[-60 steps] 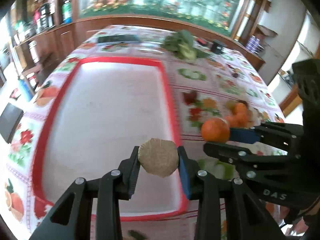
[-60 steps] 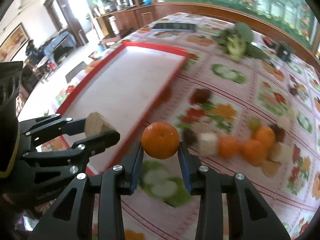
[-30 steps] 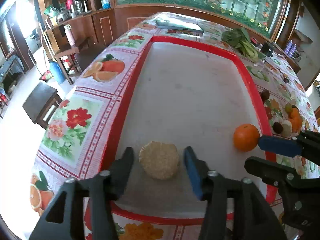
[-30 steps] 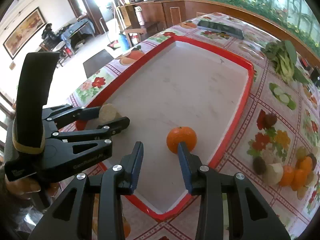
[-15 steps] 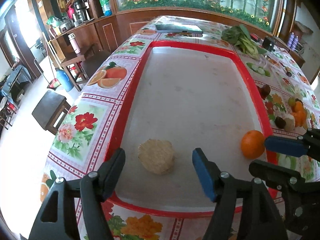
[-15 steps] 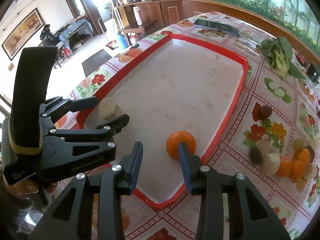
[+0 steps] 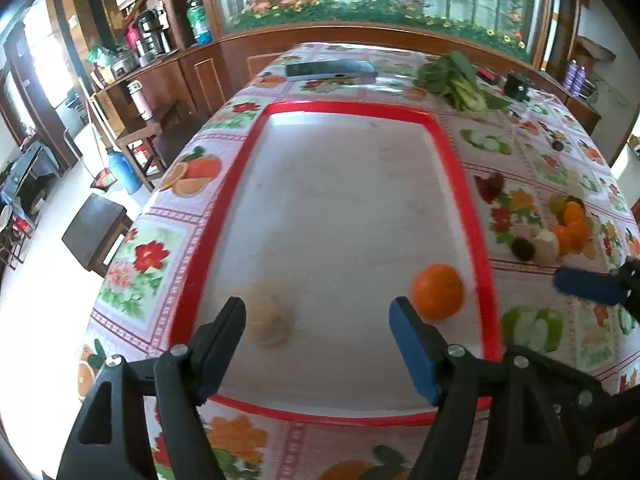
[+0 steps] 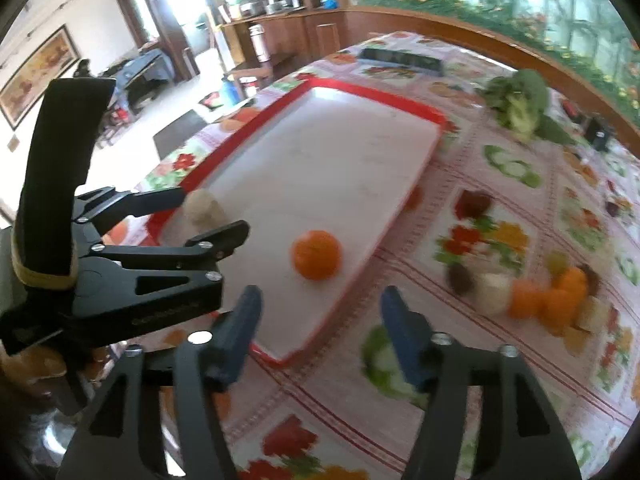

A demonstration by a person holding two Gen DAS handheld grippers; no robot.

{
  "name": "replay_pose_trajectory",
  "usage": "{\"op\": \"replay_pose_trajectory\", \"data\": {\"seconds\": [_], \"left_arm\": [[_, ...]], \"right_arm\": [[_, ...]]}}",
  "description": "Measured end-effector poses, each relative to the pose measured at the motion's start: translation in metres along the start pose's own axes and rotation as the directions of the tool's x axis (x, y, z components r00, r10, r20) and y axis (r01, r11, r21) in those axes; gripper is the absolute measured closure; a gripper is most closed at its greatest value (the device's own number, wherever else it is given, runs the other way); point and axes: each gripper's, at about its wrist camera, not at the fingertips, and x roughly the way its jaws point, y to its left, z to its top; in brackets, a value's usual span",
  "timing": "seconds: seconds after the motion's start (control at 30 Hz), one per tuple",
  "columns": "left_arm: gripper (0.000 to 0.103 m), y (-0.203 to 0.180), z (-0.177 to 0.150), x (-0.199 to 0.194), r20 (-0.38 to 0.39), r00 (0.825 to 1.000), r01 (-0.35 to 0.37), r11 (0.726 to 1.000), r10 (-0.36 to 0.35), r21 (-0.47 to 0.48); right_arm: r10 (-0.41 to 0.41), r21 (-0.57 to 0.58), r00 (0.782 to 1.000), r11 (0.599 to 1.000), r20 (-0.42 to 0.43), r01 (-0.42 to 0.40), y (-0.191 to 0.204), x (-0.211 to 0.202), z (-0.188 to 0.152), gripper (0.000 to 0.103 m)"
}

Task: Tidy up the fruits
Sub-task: 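Move both tools back from the tray toward the fruit pile, then grasp the white cube with the left tool while the right tool grasps a beige block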

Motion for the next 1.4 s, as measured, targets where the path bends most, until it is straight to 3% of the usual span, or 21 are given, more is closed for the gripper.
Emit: {"op": "replay_pose_trajectory", "data": {"seconds": [0.13, 0.3, 0.47, 0.67, 0.83, 0.93, 1.3, 1.37, 1.4], "left_arm": [[0.026, -0.024, 0.004, -0.005, 0.005, 1.0, 0.018, 0.999, -0.019, 0.034], [0.026, -0.066, 0.008, -0.012, 0.009, 0.998, 0.054, 0.994, -0.055, 0.097], [0.024, -0.11, 0.007, -0.015, -0.004, 0.995, 0.099, 0.981, -0.1, 0.168], [0.023, -0.154, 0.01, -0.005, -0.043, 0.988, 0.155, 0.967, -0.15, 0.201], [0.023, -0.17, 0.012, 0.004, -0.087, 0.973, 0.226, 0.958, -0.213, 0.179], [0.023, -0.177, 0.01, 0.011, -0.107, 0.974, 0.218, 0.959, -0.201, 0.182], [0.023, -0.176, 0.01, 0.019, -0.143, 0.965, 0.237, 0.962, -0.218, 0.135], [0.023, -0.174, 0.01, 0.02, -0.15, 0.96, 0.254, 0.96, -0.236, 0.118], [0.023, -0.174, 0.01, 0.02, -0.15, 0.958, 0.262, 0.958, -0.244, 0.113]], "right_arm": [[-0.144, 0.03, 0.99, 0.989, 0.002, 0.144, -0.025, -0.015, -0.01, 0.019], [-0.18, 0.199, 0.981, 0.961, -0.069, 0.191, -0.093, -0.025, -0.032, 0.019], [-0.322, 0.268, 0.944, 0.905, -0.074, 0.33, -0.147, -0.047, -0.057, 0.019], [-0.284, 0.405, 0.955, 0.866, -0.084, 0.293, -0.191, -0.058, -0.088, 0.019], [-0.273, 0.423, 0.957, 0.859, -0.094, 0.287, -0.208, -0.06, -0.104, 0.019], [-0.265, 0.433, 0.961, 0.86, -0.073, 0.27, -0.221, -0.062, -0.104, 0.019], [-0.168, 0.332, 0.985, 0.927, -0.041, 0.172, -0.236, -0.017, -0.055, 0.019], [-0.174, 0.293, 0.983, 0.939, -0.056, 0.182, -0.234, -0.007, -0.051, 0.022], [-0.176, 0.283, 0.982, 0.941, -0.064, 0.187, -0.234, -0.003, -0.05, 0.03]]}}
